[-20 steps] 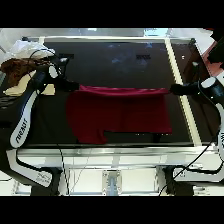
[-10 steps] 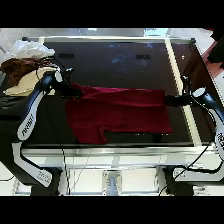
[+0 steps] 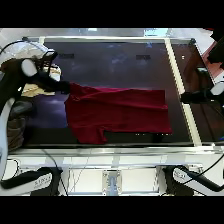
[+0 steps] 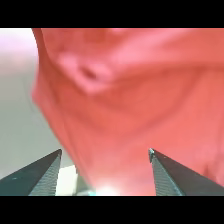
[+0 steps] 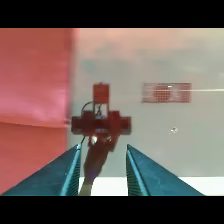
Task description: Fold the shirts.
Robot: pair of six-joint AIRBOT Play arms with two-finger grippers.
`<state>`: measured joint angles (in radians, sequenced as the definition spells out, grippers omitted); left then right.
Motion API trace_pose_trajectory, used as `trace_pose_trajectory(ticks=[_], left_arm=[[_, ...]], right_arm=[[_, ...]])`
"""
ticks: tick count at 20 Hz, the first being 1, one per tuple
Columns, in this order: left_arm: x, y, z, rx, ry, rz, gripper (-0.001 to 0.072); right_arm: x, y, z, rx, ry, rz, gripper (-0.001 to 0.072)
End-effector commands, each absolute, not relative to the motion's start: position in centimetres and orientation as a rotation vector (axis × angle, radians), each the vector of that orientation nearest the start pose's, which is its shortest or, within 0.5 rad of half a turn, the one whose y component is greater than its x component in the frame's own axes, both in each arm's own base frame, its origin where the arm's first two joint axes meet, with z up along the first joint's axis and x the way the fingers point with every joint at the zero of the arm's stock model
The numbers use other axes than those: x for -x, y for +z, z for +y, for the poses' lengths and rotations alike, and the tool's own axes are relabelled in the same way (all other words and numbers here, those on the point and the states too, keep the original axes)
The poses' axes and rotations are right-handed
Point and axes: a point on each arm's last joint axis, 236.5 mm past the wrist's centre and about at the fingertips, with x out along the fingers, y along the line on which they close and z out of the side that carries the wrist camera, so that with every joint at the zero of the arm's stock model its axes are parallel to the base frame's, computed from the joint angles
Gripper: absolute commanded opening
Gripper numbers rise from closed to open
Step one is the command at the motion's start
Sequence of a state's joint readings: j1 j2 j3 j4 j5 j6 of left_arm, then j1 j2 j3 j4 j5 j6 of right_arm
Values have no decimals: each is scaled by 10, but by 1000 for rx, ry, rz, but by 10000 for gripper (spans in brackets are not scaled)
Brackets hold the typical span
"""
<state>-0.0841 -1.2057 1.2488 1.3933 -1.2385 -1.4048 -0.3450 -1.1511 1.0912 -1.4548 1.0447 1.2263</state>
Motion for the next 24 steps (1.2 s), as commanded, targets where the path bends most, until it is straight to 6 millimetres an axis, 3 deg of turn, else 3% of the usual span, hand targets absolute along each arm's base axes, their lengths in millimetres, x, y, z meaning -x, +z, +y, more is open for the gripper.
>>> trace_pose_trajectory(ticks=[1,3,6,10,21,24], left_arm=[[-295,23,-74,118,-233,1217,614],[-247,-16,-104,326,-271,1272,614],[-206,-52,-135,574,-291,1359,614],[-205,-76,-129,613,-231,1331,614],[-203,-95,-125,715,-141,1315,611],[-212,-96,-129,739,-135,1281,514]], right_arm=[[-360,67,-129,-105,-132,1028,355],[-364,72,-122,-183,-85,989,355],[-371,79,-111,-222,-32,950,354],[-372,80,-106,-244,-17,944,354],[-375,84,-98,-280,7,928,354],[-375,84,-98,-282,7,927,354]])
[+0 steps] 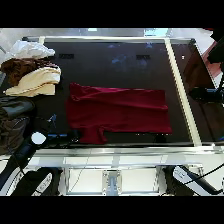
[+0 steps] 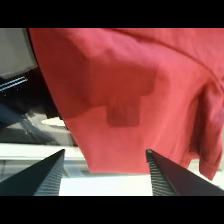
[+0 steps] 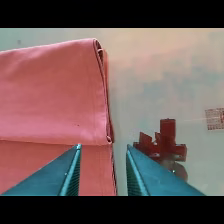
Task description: Fold the shirts.
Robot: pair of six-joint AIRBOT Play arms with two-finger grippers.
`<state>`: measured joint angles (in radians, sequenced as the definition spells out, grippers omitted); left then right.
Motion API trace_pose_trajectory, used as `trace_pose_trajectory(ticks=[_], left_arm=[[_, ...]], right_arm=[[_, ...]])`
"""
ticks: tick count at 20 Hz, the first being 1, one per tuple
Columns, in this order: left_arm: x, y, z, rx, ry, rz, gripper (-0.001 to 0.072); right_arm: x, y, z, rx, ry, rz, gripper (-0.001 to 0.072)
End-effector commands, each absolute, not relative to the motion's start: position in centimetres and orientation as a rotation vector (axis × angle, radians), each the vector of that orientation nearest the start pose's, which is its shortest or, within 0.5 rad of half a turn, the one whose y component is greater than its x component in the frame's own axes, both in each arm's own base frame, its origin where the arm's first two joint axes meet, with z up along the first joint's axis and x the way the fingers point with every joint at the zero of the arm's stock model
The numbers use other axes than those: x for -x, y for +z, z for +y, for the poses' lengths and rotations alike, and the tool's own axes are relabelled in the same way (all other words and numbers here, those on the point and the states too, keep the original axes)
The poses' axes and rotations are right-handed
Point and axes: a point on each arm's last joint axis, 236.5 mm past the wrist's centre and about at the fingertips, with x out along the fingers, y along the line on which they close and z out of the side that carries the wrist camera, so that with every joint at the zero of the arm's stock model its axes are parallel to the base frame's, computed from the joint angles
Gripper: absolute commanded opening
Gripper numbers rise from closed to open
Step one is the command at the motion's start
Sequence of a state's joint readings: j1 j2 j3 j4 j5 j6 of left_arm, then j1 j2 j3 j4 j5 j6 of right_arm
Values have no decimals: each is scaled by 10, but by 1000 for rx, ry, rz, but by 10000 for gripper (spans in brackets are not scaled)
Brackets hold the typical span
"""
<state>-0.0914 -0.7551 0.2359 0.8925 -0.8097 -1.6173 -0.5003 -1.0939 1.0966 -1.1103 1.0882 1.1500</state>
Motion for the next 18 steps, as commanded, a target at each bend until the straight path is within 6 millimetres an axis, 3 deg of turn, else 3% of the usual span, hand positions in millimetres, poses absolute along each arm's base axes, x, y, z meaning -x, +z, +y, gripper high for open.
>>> trace_pose_trajectory(ticks=[1,5,6,7,8,10,11,13,14,16,18], left_arm=[[-211,-98,-136,727,-149,1286,454],[-198,-113,-160,692,-188,1355,454],[-199,-115,-163,706,-179,1356,404],[-201,-115,-164,723,-170,1349,178],[-205,-114,-164,728,-169,1336,20],[-209,-110,-165,732,-174,1325,11],[-211,-107,-166,731,-181,1320,11],[-217,-102,-168,731,-189,1307,11],[-218,-99,-169,731,-195,1303,11],[-219,-94,-172,710,-222,1305,11],[-218,-91,-175,687,-254,1314,11]], right_arm=[[-376,84,-97,-283,8,926,353],[-375,83,-96,-286,13,932,353],[-374,83,-95,-287,16,937,353],[-372,82,-94,-289,20,945,352],[-369,80,-91,-292,30,962,340],[-354,71,-82,-300,62,1036,245],[-340,60,-78,-307,74,1102,234],[-296,19,-65,-343,102,1298,239],[-275,-3,-61,-351,101,1380,260],[-245,-43,-59,-415,49,1473,439],[-227,-70,-53,-524,-3,1502,452]])
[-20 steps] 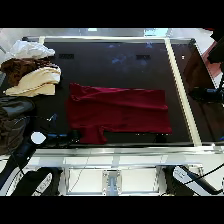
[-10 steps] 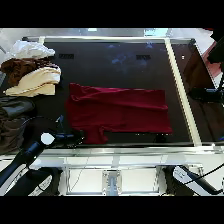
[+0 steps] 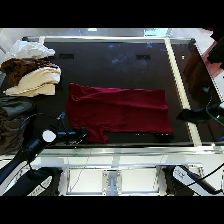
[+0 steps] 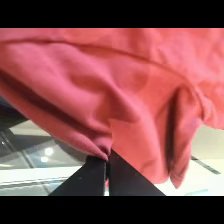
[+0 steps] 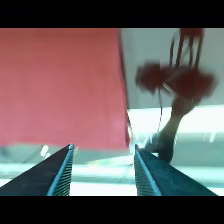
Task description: Fold the shirts.
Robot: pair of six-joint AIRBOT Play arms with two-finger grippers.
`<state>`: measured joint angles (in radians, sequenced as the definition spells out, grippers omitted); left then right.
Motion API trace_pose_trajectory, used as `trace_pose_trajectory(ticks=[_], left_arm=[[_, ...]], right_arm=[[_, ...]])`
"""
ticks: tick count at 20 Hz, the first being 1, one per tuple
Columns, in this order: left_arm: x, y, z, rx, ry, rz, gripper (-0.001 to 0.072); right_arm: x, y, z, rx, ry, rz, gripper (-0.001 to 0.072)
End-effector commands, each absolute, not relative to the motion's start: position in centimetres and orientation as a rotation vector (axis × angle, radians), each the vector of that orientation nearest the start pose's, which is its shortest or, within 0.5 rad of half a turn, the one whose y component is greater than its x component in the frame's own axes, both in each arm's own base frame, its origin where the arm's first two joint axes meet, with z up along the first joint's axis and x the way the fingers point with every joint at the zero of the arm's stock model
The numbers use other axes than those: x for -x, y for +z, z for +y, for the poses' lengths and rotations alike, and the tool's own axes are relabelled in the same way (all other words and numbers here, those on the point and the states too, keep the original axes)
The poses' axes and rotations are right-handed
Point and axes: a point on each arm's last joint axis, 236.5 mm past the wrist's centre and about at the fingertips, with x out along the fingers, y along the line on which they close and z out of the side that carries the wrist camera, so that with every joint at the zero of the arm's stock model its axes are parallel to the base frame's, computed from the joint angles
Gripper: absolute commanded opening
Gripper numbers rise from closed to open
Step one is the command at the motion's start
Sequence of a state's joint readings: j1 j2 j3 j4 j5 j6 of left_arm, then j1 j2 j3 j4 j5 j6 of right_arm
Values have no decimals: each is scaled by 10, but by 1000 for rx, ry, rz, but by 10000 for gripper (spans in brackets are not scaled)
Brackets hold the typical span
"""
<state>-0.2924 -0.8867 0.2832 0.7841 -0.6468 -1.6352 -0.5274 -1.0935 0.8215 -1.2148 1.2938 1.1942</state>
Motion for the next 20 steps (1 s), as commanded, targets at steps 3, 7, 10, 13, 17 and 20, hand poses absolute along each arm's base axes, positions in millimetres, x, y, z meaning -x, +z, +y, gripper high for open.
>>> trace_pose_trajectory(ticks=[3,7,10,13,17,20], left_arm=[[-218,-90,-176,680,-264,1316,11],[-217,-89,-176,680,-265,1317,11],[-217,-89,-176,680,-265,1317,11],[-217,-90,-176,679,-265,1318,11],[-217,-90,-176,679,-265,1318,11],[-217,-90,-176,670,-269,1316,11]], right_arm=[[-216,-88,-37,-637,-3,1504,449],[-234,-94,-35,-693,-31,1409,447],[-247,-96,-40,-706,-63,1348,446],[-243,-100,-37,-718,-60,1360,445],[-242,-105,-36,-722,-68,1356,250],[-248,-103,-32,-707,-20,1323,35]])
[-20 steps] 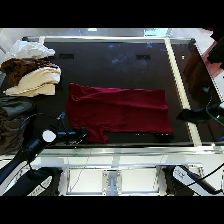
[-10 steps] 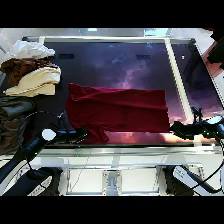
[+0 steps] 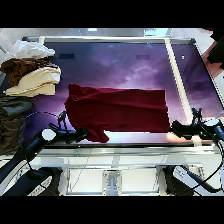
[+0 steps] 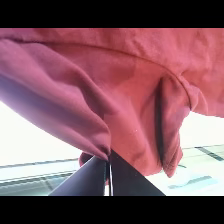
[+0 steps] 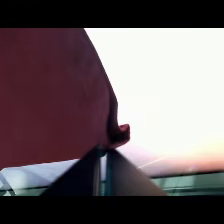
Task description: Fold the shirts.
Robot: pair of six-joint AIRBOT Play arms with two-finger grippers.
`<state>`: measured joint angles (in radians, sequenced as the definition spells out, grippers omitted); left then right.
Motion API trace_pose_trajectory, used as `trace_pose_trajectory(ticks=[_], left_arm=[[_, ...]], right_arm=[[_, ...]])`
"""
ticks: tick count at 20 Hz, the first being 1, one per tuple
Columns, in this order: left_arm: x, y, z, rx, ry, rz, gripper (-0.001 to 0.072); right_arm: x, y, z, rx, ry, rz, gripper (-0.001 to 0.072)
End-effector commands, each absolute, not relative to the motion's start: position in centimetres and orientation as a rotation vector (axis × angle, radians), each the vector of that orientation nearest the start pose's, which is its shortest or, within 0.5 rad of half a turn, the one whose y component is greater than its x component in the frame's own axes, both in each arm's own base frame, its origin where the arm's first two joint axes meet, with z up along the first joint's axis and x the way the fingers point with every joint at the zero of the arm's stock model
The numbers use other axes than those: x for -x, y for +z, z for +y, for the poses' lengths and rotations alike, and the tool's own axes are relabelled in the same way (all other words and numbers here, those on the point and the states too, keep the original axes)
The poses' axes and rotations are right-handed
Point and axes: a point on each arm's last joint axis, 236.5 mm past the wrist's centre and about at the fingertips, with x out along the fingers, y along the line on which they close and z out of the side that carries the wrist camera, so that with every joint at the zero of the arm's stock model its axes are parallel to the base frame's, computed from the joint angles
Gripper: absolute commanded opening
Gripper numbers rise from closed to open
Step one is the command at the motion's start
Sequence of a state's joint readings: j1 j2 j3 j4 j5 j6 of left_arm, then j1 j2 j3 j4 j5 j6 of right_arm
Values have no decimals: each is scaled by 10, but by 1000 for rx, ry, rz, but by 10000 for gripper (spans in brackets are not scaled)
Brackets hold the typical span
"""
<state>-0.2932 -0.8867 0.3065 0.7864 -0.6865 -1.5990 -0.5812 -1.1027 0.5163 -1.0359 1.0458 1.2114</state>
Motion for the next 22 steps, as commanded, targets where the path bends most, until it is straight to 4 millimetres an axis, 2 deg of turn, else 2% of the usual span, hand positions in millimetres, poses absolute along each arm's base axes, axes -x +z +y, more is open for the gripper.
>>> trace_pose_trajectory(ticks=[1,3,5,7,9,11,15,17,19,22], left_arm=[[-217,-91,-174,647,-278,1313,11],[-213,-89,-173,578,-309,1334,11],[-201,-78,-170,446,-372,1407,11],[-192,-60,-158,291,-411,1477,11],[-196,-32,-150,186,-437,1477,11],[-216,5,-147,130,-449,1390,10],[-286,97,-149,80,-440,1060,8],[-313,129,-140,33,-401,936,8],[-331,134,-133,-26,-374,913,8],[-361,98,-126,-135,-345,973,8]], right_arm=[[-252,-99,-26,-717,11,1311,35],[-252,-88,-17,-712,84,1319,34],[-248,-73,-19,-656,117,1343,33],[-248,-54,-31,-567,116,1335,33],[-258,-29,-40,-506,111,1279,32],[-274,-4,-47,-464,98,1197,31],[-304,38,-51,-452,112,1064,31],[-327,59,-48,-439,121,971,30],[-351,75,-38,-388,146,905,30],[-394,84,-23,-348,159,833,29]])
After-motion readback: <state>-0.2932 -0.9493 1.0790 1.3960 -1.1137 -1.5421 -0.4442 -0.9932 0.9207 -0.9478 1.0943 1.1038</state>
